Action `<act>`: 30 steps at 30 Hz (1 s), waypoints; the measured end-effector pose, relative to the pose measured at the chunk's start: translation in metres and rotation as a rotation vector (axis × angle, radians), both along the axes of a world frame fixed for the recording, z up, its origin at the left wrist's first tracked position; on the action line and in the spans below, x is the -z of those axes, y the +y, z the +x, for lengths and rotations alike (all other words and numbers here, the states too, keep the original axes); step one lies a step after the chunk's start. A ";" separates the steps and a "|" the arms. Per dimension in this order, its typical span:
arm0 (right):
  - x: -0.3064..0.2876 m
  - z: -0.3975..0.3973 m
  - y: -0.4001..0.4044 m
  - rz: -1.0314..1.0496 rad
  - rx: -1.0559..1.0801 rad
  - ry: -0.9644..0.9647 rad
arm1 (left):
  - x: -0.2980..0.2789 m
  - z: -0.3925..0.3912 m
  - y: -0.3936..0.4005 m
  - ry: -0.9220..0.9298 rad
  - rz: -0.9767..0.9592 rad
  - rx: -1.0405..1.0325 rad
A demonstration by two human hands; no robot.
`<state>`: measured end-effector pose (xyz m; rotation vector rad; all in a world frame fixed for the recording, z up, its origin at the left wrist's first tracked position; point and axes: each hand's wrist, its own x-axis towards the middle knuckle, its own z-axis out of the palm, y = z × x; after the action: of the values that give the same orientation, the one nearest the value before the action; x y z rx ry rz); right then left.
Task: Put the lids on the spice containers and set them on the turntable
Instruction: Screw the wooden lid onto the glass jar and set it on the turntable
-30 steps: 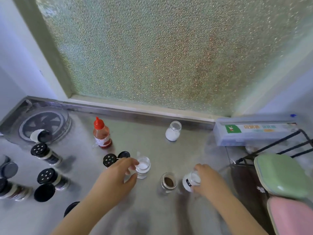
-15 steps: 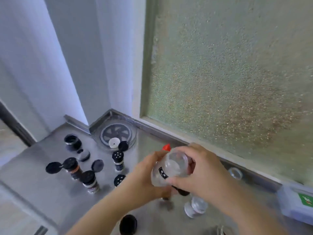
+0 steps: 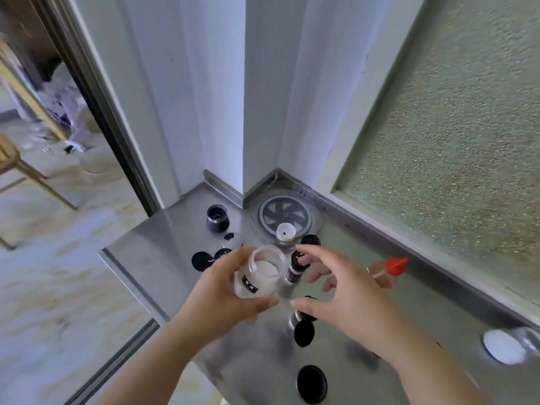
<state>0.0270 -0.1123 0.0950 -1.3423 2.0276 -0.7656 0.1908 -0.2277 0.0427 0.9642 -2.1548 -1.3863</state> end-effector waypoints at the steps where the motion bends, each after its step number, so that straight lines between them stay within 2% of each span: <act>1: 0.005 -0.002 0.001 0.006 0.021 -0.008 | 0.001 0.002 -0.002 -0.003 0.014 -0.002; 11: 0.019 -0.013 0.024 0.002 0.083 -0.054 | 0.000 0.000 0.005 0.027 0.146 -0.059; 22: 0.023 -0.015 0.002 0.039 0.024 -0.046 | -0.009 0.029 0.003 0.031 0.082 -0.232; 26: 0.028 -0.024 -0.030 0.060 0.047 0.073 | -0.009 0.037 -0.008 0.035 0.037 -0.297; 30: 0.039 -0.044 -0.091 0.101 0.071 0.271 | -0.004 0.043 -0.033 0.030 -0.023 -0.283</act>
<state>-0.0172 -0.2037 0.0561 -1.3829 2.3018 -0.5254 0.2334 -0.2605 0.0463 1.1791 -1.9195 -1.2286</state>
